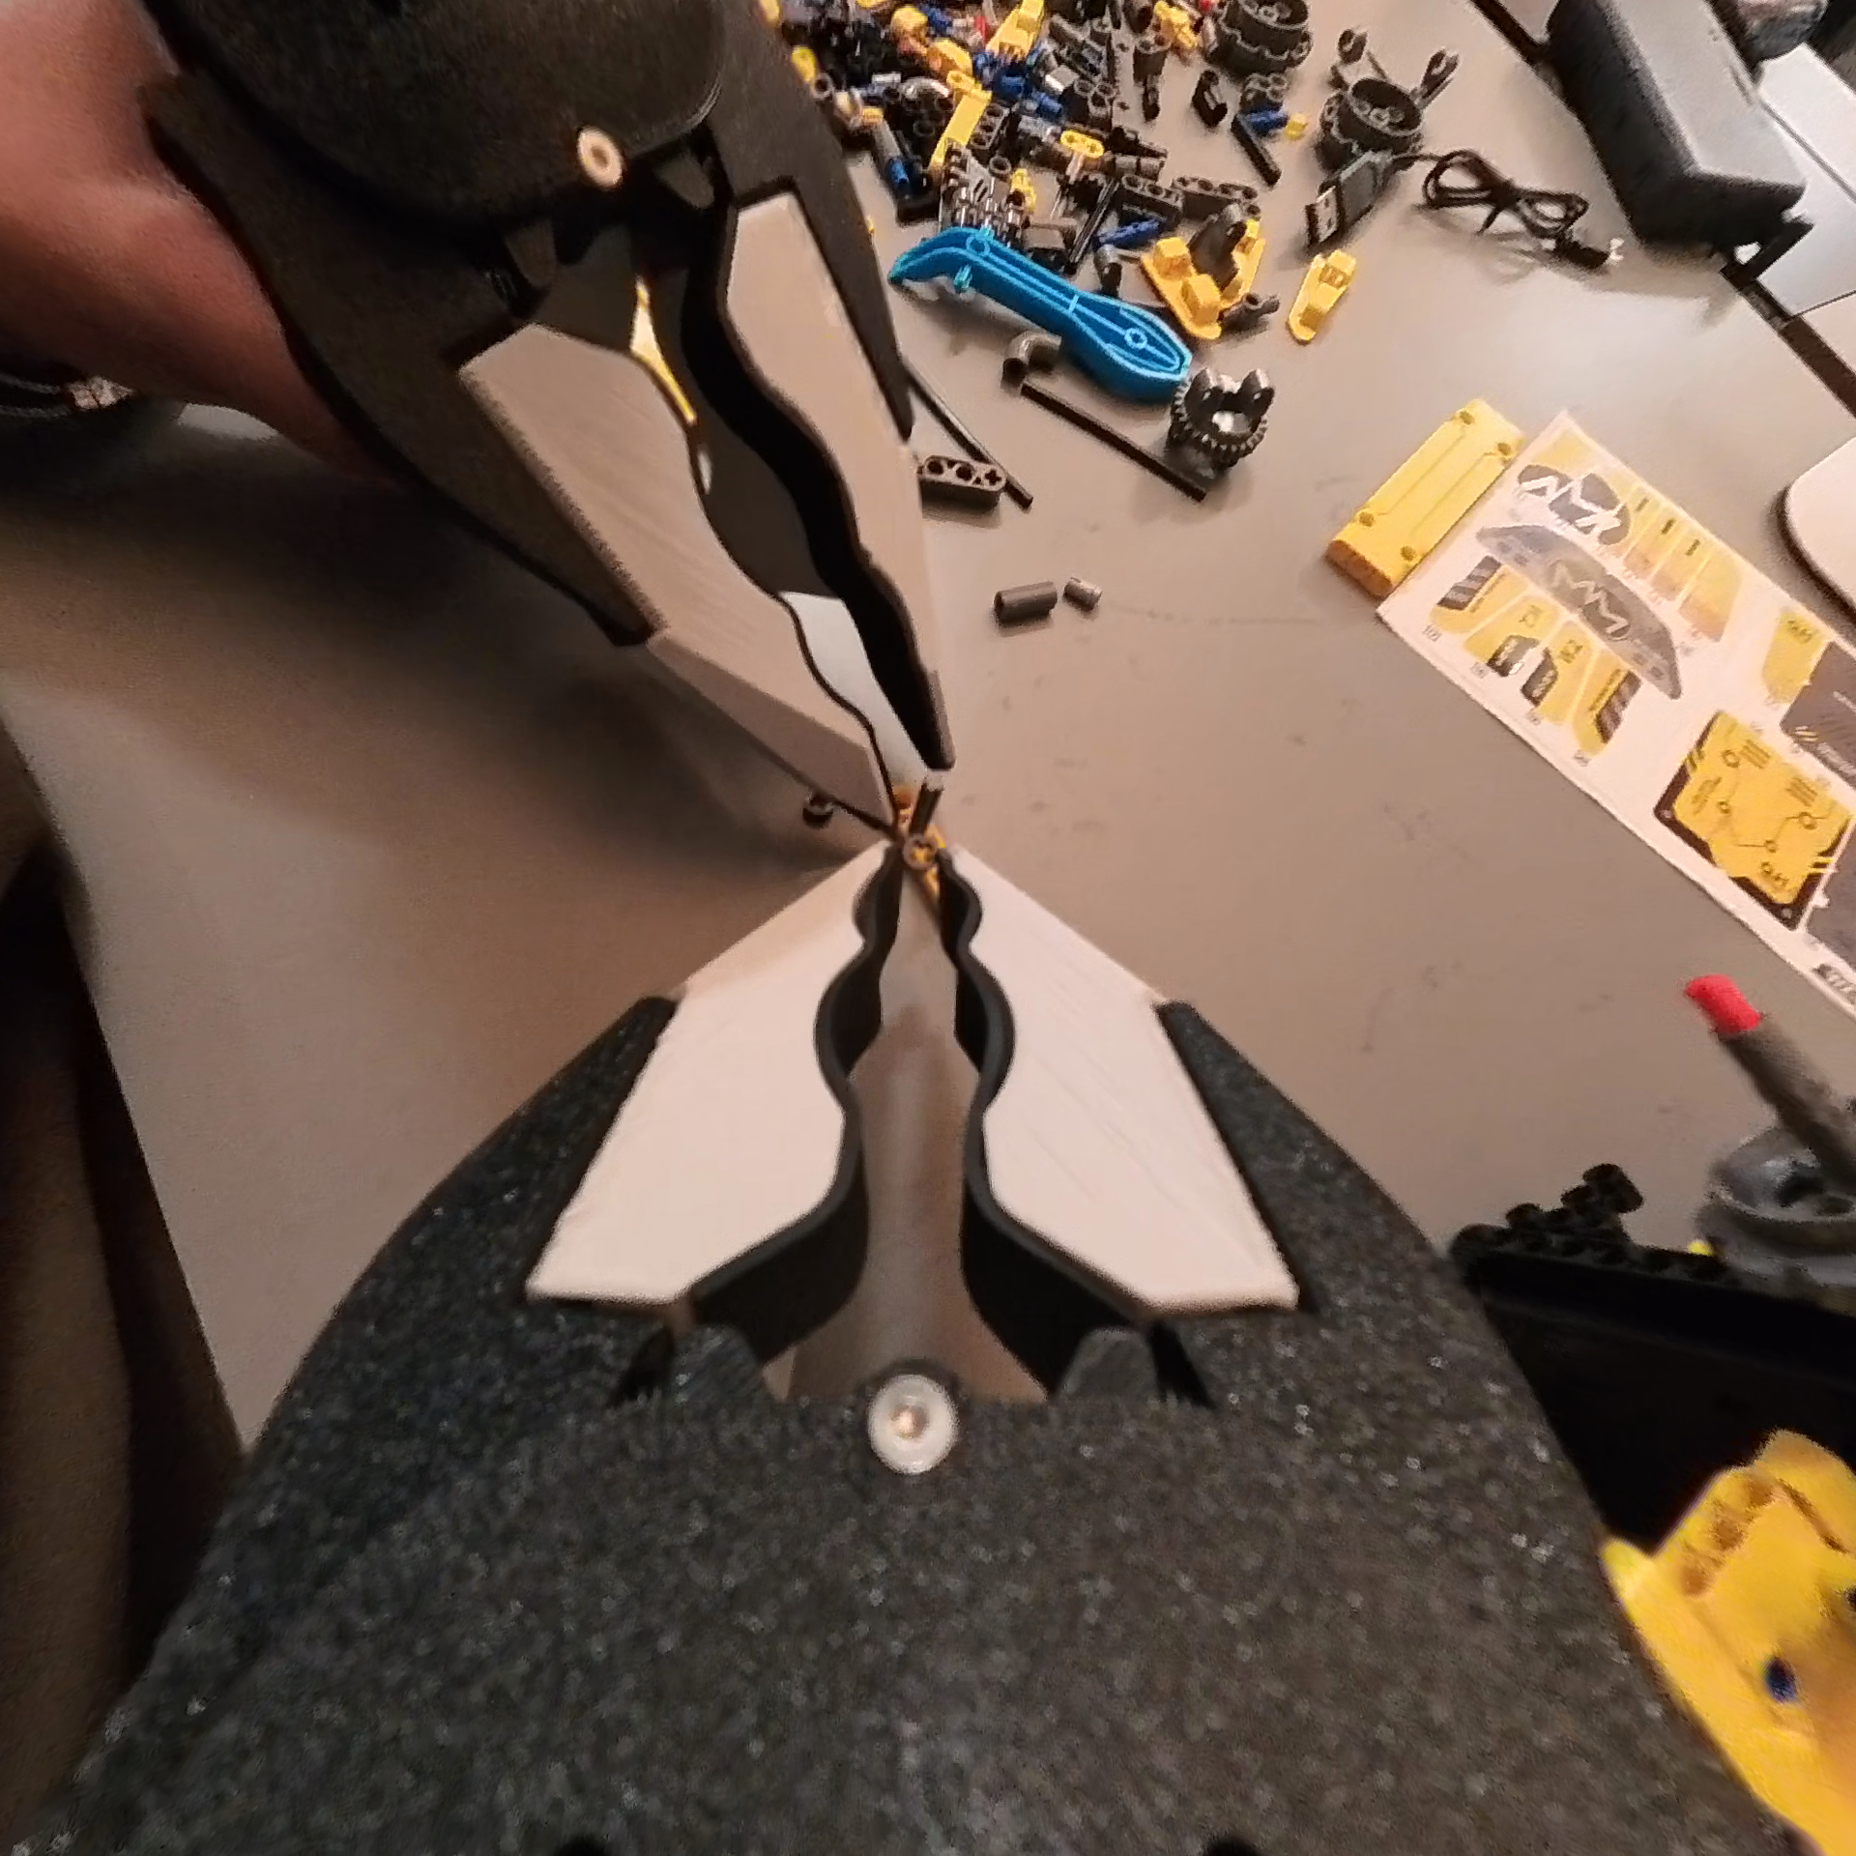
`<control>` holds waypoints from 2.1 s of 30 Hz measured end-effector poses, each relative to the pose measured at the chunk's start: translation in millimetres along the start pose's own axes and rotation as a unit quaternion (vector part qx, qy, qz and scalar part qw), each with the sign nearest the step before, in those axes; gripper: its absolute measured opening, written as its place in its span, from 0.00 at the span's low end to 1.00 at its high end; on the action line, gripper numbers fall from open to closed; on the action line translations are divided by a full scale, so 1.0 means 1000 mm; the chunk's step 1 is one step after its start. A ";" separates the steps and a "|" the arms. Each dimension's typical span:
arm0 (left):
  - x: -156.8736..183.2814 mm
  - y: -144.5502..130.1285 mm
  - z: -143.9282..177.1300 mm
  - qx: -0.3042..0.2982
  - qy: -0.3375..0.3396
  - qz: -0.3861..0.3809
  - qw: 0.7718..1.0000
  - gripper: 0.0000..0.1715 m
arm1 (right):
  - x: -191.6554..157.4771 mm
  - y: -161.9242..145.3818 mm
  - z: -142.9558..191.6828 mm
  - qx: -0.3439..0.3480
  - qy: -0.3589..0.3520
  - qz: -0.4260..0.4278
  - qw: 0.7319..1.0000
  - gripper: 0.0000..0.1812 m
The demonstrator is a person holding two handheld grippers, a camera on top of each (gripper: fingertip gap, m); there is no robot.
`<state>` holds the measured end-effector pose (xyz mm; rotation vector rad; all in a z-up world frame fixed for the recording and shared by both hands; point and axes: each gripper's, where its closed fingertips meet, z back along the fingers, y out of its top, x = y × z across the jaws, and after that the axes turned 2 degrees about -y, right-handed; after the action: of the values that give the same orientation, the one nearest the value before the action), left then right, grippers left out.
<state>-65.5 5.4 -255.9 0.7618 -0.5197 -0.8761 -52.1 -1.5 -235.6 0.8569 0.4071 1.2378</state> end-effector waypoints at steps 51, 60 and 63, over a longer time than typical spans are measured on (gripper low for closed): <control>0.011 -0.004 -0.005 -0.016 -0.022 -0.002 1.000 0.06 | -0.015 -0.038 -0.001 -0.038 0.022 -0.023 0.999 0.04; 0.011 -0.003 -0.004 -0.015 -0.025 -0.003 1.000 0.02 | -0.015 -0.038 -0.001 -0.038 0.024 -0.024 0.999 0.03; 0.012 -0.003 -0.004 -0.015 -0.025 -0.004 1.000 0.02 | -0.015 -0.038 -0.001 -0.038 0.024 -0.024 0.999 0.03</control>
<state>-57.7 -4.2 -260.2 0.7160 -0.5473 -0.9105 -32.8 -18.1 -267.2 0.7505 0.4141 1.2236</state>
